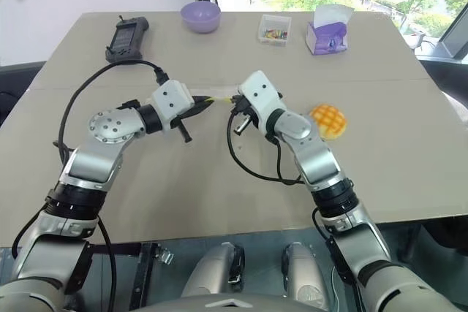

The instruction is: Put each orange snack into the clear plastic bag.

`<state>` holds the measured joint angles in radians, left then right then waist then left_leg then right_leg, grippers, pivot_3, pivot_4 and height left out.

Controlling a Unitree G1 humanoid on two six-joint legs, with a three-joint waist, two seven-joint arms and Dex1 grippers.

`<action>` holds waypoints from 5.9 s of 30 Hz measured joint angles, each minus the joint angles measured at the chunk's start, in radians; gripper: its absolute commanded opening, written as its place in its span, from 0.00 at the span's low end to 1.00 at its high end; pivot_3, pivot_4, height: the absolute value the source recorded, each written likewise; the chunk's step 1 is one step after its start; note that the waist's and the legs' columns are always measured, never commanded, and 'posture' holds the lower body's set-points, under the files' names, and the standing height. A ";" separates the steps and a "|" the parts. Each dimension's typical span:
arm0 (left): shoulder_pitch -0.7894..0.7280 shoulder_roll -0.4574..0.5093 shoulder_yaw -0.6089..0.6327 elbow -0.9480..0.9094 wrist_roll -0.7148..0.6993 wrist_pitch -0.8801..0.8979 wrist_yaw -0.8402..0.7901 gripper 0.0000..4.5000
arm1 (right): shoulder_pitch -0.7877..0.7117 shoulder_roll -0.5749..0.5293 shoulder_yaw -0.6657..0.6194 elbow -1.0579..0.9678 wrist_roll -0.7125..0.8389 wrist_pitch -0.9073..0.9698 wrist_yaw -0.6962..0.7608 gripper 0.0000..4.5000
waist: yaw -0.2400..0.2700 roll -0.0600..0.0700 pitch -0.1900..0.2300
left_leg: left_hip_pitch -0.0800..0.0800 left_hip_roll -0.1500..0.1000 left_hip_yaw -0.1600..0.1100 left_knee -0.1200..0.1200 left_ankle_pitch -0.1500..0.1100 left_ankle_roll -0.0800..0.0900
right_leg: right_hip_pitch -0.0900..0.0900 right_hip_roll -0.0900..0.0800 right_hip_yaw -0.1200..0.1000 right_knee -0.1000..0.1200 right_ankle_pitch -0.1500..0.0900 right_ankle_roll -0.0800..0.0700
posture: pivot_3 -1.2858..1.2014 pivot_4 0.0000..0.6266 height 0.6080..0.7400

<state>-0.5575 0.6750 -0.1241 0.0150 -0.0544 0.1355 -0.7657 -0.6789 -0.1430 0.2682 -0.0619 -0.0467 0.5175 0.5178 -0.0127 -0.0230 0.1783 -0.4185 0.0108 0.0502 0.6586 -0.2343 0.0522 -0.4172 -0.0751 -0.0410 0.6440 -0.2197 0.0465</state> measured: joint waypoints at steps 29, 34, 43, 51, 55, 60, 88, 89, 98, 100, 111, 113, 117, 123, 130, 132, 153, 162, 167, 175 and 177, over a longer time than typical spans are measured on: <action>0.000 -0.060 0.004 -0.044 -0.008 0.092 0.027 0.00 | 0.005 -0.052 0.029 -0.039 -0.016 0.013 -0.026 0.12 | 0.000 0.000 0.000 | 0.000 0.000 0.000 0.001 0.000 0.000 | 0.000 0.000 0.000 0.000 0.000 0.000 | 0.52 0.24 1.00; 0.000 -0.059 0.004 -0.045 -0.008 0.090 0.026 0.00 | 0.001 -0.086 0.055 -0.025 -0.073 -0.057 -0.035 0.52 | 0.000 0.000 0.000 | 0.000 0.000 0.000 0.001 0.000 0.000 | 0.000 0.000 0.000 0.000 0.000 0.000 | 0.52 0.24 1.00; 0.015 -0.051 0.003 -0.045 0.014 0.038 0.021 0.00 | -0.010 -0.110 0.071 0.007 -0.147 -0.143 -0.048 0.52 | 0.000 0.000 0.000 | 0.000 0.000 0.000 0.001 0.000 0.000 | 0.000 0.000 0.000 0.000 0.000 0.000 | 0.52 0.24 1.00; 0.033 -0.043 -0.001 -0.045 0.043 0.002 0.014 0.00 | -0.017 -0.107 0.070 0.013 -0.140 -0.150 -0.016 0.52 | 0.000 0.000 0.000 | 0.000 0.000 0.000 0.001 0.000 0.000 | 0.000 0.000 0.000 0.001 0.000 0.000 | 0.52 0.24 1.00; 0.038 -0.043 -0.001 -0.045 0.045 -0.004 0.010 0.00 | -0.017 -0.109 0.067 0.001 -0.130 -0.148 0.001 0.52 | 0.000 0.000 0.000 | 0.000 0.000 0.000 0.001 0.000 0.000 | 0.000 0.000 0.000 0.001 0.000 0.000 | 0.52 0.24 1.00; 0.043 -0.043 -0.001 -0.045 0.051 -0.005 0.008 0.00 | -0.017 -0.109 0.065 -0.006 -0.108 -0.131 0.017 0.52 | 0.000 0.000 0.000 | 0.000 0.000 0.000 0.001 0.000 0.000 | 0.000 0.000 0.000 0.001 0.000 0.000 | 0.52 0.24 1.00; 0.053 -0.052 -0.001 -0.083 0.051 0.013 0.006 0.00 | -0.016 -0.186 0.117 0.004 -0.220 -0.214 0.057 0.52 | 0.000 0.000 0.000 | 0.000 0.000 0.000 0.002 0.000 0.000 | 0.000 0.000 0.000 0.001 0.000 0.000 | 0.52 0.24 1.00; 0.053 -0.053 -0.001 -0.083 0.050 0.015 0.006 0.00 | -0.016 -0.187 0.117 0.004 -0.223 -0.217 0.059 0.52 | 0.000 0.000 0.000 | 0.000 0.000 0.000 0.002 0.000 0.000 | 0.000 0.000 0.000 0.001 0.000 0.000 | 0.52 0.24 1.00; 0.052 -0.055 -0.001 -0.085 0.049 0.033 0.005 0.00 | -0.016 -0.190 0.124 0.004 -0.234 -0.234 0.086 0.52 | 0.000 0.000 0.000 | 0.000 0.000 0.000 0.003 0.000 0.001 | 0.000 0.000 0.000 0.001 0.000 0.000 | 0.52 0.24 1.00; 0.053 -0.055 -0.001 -0.086 0.048 0.033 0.004 0.00 | -0.016 -0.190 0.128 0.004 -0.239 -0.239 0.088 0.52 | 0.000 0.000 0.000 | 0.000 0.000 0.000 0.003 0.000 0.000 | 0.000 0.000 0.000 0.001 0.000 0.000 | 0.52 0.24 1.00; 0.081 -0.054 -0.003 -0.119 0.050 -0.040 -0.018 0.00 | -0.015 -0.162 0.128 0.052 -0.242 -0.239 0.083 0.52 | 0.000 0.000 0.000 | 0.000 0.001 0.000 0.003 0.000 0.000 | 0.001 0.000 0.000 0.001 0.000 0.000 | 0.52 0.24 1.00; 0.091 -0.054 -0.004 -0.119 0.050 -0.060 -0.026 0.00 | -0.016 -0.144 0.124 0.081 -0.240 -0.236 0.070 0.52 | 0.000 0.000 0.000 | 0.000 0.001 0.000 0.003 0.000 0.000 | 0.001 0.000 0.000 0.001 0.000 0.000 | 0.52 0.24 1.00; 0.094 -0.054 -0.004 -0.123 0.047 -0.094 -0.047 0.00 | -0.021 -0.058 0.083 0.187 -0.226 -0.170 -0.015 0.52 | 0.000 0.000 0.000 | 0.000 0.001 0.000 0.004 0.000 0.000 | 0.001 0.001 0.000 0.002 0.000 0.000 | 0.52 0.24 1.00; 0.129 -0.054 -0.003 -0.127 0.030 -0.100 -0.066 0.00 | -0.028 -0.041 0.005 0.319 -0.219 -0.129 -0.137 0.52 | 0.001 0.000 0.000 | 0.000 0.001 0.000 0.005 0.000 0.000 | 0.001 0.000 0.000 0.002 0.000 0.000 | 0.52 0.24 1.00; 0.148 -0.053 0.007 -0.159 0.012 -0.081 -0.058 0.00 | -0.028 -0.095 -0.054 0.402 -0.219 -0.157 -0.206 0.52 | -0.004 0.000 0.000 | 0.000 0.001 0.000 0.004 0.000 0.001 | 0.001 0.001 0.001 0.002 0.000 0.000 | 0.52 0.24 1.00; 0.152 -0.053 0.007 -0.160 0.013 -0.060 -0.047 0.00 | -0.027 -0.104 -0.055 0.397 -0.210 -0.189 -0.197 0.52 | -0.006 0.000 0.000 | 0.000 0.002 0.000 0.005 -0.001 0.001 | 0.001 0.001 0.001 0.002 0.000 0.000 | 0.52 0.24 1.00; 0.089 -0.074 0.006 -0.088 0.096 0.075 0.071 0.00 | 0.096 -0.238 -0.038 -0.009 -0.102 -0.214 0.067 0.91 | 0.003 0.000 0.000 | 0.000 0.003 0.000 0.006 -0.002 0.004 | 0.001 0.002 0.001 0.002 0.000 0.000 | 0.52 0.24 1.00; 0.059 -0.093 0.008 -0.082 0.099 0.098 0.087 0.00 | 0.151 -0.208 -0.077 -0.118 -0.007 -0.078 0.090 0.02 | 0.001 0.000 0.000 | 0.000 0.005 0.000 0.008 -0.003 0.004 | 0.001 0.004 0.001 0.002 0.000 -0.001 | 0.52 0.24 1.00; 0.048 -0.104 0.007 -0.083 0.090 0.097 0.089 0.00 | 0.144 -0.119 -0.055 -0.096 0.018 -0.023 0.062 0.02 | 0.001 0.000 0.000 | 0.000 0.006 0.001 0.009 -0.003 0.004 | 0.002 0.004 0.001 0.002 0.001 -0.001 | 0.52 0.24 1.00; 0.095 -0.114 0.001 -0.162 0.051 0.063 0.046 0.00 | 0.087 -0.049 -0.058 0.027 0.020 -0.020 -0.008 0.02 | 0.001 0.000 0.000 | 0.000 0.006 0.001 0.009 -0.001 0.002 | 0.001 0.003 0.001 0.002 0.001 -0.001 | 0.52 0.24 1.00; 0.114 -0.114 0.000 -0.169 0.050 0.052 0.039 0.00 | 0.080 -0.041 -0.071 0.049 0.031 -0.020 -0.020 0.02 | 0.001 0.000 0.000 | -0.001 0.006 0.001 0.009 -0.002 0.003 | 0.001 0.003 0.001 0.002 0.001 -0.001 | 0.52 0.24 1.00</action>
<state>-0.4436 0.5606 -0.1244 -0.1541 -0.0045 0.1873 -0.7267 -0.5989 -0.1836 0.1974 -0.0124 -0.0160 0.4974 0.4974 -0.0113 -0.0228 0.1784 -0.4190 0.0166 0.0511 0.6676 -0.2361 0.0547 -0.4158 -0.0717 -0.0398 0.6460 -0.2188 0.0452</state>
